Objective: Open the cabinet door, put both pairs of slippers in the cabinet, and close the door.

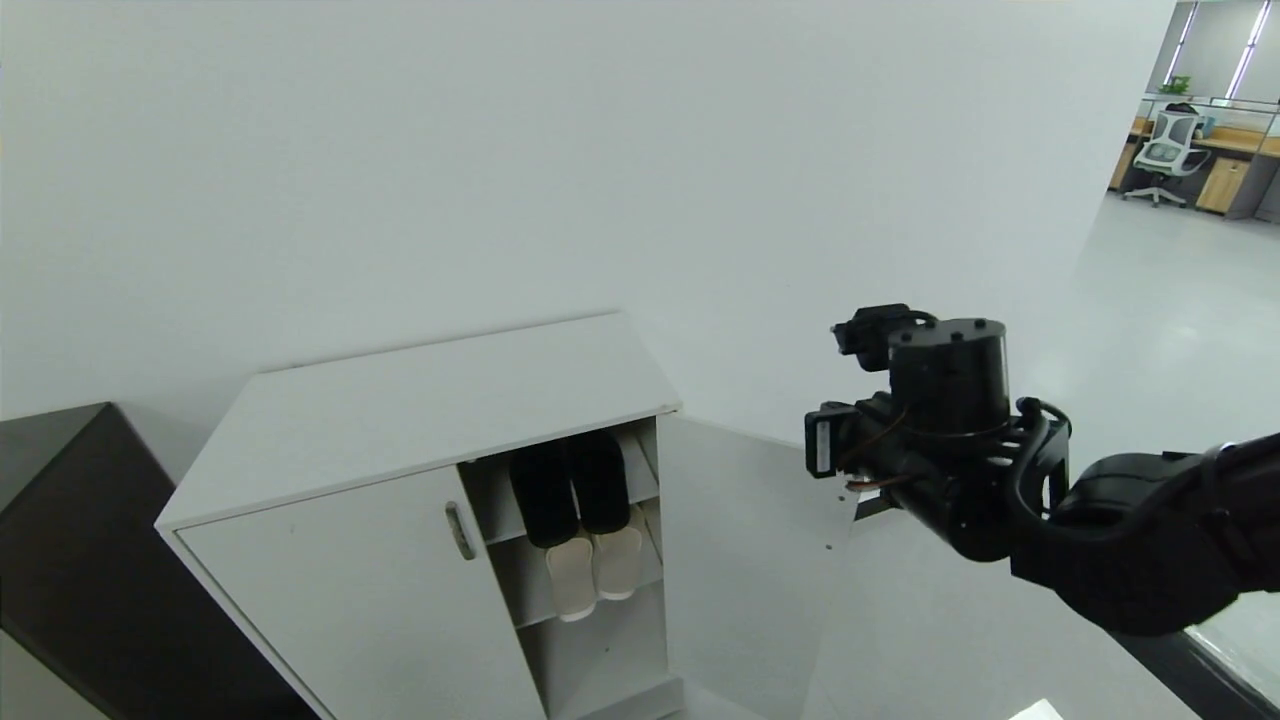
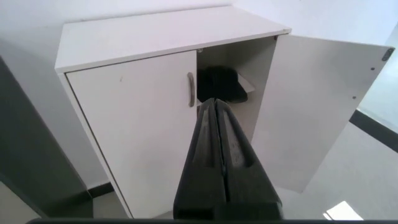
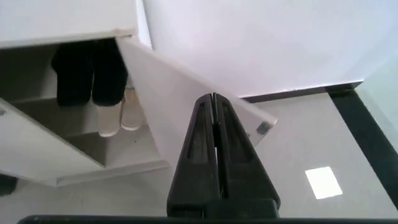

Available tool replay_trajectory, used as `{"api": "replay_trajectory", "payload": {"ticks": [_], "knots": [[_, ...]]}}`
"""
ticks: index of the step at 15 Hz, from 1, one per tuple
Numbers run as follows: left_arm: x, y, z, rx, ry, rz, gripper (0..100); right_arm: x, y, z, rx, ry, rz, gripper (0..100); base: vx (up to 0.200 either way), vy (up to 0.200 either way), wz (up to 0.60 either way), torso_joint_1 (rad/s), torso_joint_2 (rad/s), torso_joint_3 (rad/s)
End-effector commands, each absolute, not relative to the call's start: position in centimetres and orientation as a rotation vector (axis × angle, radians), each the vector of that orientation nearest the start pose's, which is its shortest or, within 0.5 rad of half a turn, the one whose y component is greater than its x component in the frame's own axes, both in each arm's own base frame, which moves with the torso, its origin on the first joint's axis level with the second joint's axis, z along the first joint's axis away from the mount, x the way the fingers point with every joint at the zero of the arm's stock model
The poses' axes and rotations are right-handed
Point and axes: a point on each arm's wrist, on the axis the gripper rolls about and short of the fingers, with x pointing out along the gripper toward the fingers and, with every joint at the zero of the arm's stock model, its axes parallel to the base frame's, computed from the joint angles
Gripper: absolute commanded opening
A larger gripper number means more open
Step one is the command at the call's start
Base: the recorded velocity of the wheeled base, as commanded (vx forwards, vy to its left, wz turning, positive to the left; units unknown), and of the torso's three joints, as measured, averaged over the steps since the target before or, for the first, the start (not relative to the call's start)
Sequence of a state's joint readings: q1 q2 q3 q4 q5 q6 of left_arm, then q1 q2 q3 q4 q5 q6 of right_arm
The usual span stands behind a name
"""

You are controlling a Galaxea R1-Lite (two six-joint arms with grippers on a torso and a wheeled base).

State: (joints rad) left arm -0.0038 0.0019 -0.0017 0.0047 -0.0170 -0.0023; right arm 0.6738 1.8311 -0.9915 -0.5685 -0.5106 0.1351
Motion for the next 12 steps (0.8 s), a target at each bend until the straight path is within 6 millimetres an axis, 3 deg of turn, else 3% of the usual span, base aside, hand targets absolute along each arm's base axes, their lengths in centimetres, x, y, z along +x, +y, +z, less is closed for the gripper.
{"api": "replay_trajectory", "payload": {"ticks": [1,3,6,10,12], "knots": [[-2.3,0.0,7.5,-0.002,0.005,-0.02,0,30.9,19.2,18.7,0.008,0.226,0.096,0,-0.2,0.0,0.0,0.002,0.01,-0.002],[-2.3,0.0,7.5,-0.002,0.005,-0.02,0,33.1,18.2,18.3,0.023,0.237,0.12,0,-0.2,0.0,0.0,0.007,0.0,-0.005],[-2.3,0.0,7.5,-0.002,0.005,-0.018,0,37.3,17.1,16.7,0.042,0.245,0.104,0,0.0,0.0,0.0,0.0,0.0,0.0],[-2.3,0.0,7.5,-0.003,0.005,-0.018,0,41.4,16.7,14.8,0.059,0.241,0.105,0,0.0,0.0,0.0,0.0,0.0,0.0],[-2.3,0.0,7.6,-0.005,0.006,-0.018,0,43.6,16.6,12.7,0.057,0.255,0.084,0,0.0,0.0,0.0,0.0,0.0,0.0]]}}
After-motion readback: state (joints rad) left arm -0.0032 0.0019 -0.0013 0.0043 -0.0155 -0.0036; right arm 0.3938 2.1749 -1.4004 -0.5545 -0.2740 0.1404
